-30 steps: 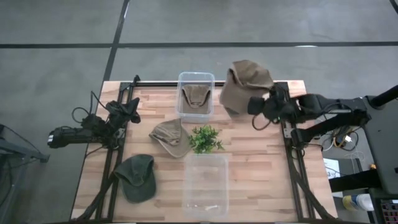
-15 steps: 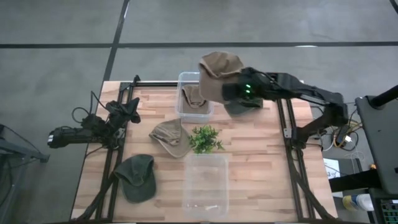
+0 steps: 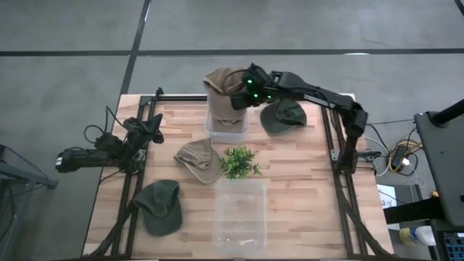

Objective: Pick & Place hat
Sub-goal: Put the right brown cap into the top transparent bin

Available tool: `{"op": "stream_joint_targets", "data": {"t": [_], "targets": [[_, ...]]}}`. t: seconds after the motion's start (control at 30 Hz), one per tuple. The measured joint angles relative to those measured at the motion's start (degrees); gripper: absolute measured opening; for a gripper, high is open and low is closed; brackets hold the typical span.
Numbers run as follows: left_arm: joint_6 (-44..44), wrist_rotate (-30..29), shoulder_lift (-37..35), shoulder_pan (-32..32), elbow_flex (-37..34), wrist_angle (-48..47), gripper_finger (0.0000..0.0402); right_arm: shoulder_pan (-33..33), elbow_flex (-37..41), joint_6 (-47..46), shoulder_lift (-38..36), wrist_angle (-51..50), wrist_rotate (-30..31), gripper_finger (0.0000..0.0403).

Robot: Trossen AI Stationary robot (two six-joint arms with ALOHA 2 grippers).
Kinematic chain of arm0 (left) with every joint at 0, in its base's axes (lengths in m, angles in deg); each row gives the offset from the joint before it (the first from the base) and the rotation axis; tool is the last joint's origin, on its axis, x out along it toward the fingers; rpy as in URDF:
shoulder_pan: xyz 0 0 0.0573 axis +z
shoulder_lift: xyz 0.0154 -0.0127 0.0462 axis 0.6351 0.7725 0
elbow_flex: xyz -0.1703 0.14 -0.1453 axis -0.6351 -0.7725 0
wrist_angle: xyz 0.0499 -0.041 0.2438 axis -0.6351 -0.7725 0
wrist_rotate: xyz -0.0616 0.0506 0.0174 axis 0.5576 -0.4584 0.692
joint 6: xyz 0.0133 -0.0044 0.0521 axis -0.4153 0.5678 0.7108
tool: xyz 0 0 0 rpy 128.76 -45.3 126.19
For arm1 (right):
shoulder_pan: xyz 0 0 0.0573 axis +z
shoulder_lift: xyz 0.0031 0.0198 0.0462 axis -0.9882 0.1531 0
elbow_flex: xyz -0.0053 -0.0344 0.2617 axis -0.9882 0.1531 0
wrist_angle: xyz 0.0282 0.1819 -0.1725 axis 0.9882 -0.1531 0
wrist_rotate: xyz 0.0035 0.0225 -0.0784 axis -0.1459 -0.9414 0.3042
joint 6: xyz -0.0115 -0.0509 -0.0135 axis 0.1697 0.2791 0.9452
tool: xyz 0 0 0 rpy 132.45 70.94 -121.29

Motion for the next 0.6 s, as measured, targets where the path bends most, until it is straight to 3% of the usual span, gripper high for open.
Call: {"op": "stream_joint_targets", "data": {"t": [0.13,0.3,0.6], "targets": [[0.00,0.01,0.00,0.00,0.00,0.00,0.0000,-0.53,-4.67,0.77,4.56,-0.91,-3.54,0.0012],[0.00,-0.01,0.00,0.00,0.00,0.01,0.0000,-0.51,-11.14,2.00,9.24,-8.57,-3.60,0.0013],[0.20,-0.32,0.00,0.04,0.00,-0.09,0.0000,-0.50,-16.54,0.39,12.49,-13.81,-5.08,0.0013]]}}
